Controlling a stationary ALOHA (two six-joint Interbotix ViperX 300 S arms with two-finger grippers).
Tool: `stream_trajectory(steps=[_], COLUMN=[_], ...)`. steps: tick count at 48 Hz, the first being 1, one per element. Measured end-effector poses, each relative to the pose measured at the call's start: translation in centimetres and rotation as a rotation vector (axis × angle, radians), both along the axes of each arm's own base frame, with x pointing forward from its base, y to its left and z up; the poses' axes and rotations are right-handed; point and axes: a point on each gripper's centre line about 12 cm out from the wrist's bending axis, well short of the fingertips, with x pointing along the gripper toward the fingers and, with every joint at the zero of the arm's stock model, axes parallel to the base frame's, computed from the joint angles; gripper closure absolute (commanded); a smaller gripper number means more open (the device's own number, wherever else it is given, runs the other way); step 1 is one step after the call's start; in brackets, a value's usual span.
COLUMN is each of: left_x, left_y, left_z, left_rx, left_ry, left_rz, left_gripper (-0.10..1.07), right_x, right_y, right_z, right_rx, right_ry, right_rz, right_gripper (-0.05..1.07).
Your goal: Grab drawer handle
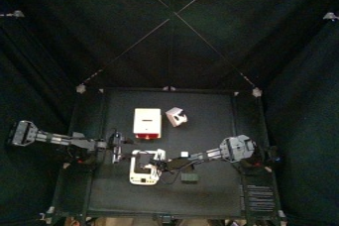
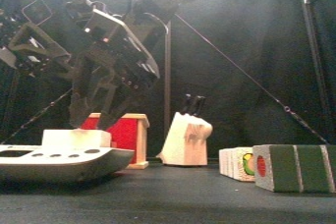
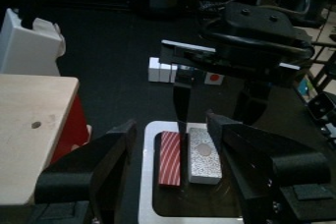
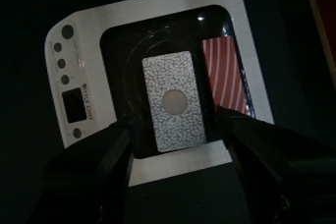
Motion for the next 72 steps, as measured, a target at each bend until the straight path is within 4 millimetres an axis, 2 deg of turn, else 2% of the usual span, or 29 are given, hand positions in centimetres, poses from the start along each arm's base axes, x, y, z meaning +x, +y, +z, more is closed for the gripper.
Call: stream_trajectory(steps=[9,28,46,58,72], left_x=[0.0,0.0,0.0,-0.2,-0.5], left_y=[0.0,0.0,0.0,0.0,0.0], left_z=[0.0,-0.1,0.0,-0.3,-0.3], left_rx=[-0.001,-0.001,0.001,0.002,0.004], left_ry=[0.000,0.002,0.000,0.008,0.000], left_rz=[0.002,0.001,0.000,-0.002,-0.003], left_gripper=[0.05,0.05,0.05,0.05,0.05], right_x=[-0.1,-2.3,-4.5,-5.4,-6.0], right_y=[-0.1,-0.4,-2.8,-4.2,-6.0], right_z=[0.3,2.1,2.5,2.9,2.4], right_rx=[0.008,0.060,0.126,0.122,0.102], right_ry=[-0.022,-0.142,-0.253,-0.304,-0.314], right_rz=[-0.013,0.037,0.040,0.056,0.052], right_gripper=[0.10,0.10,0.10,0.10,0.10])
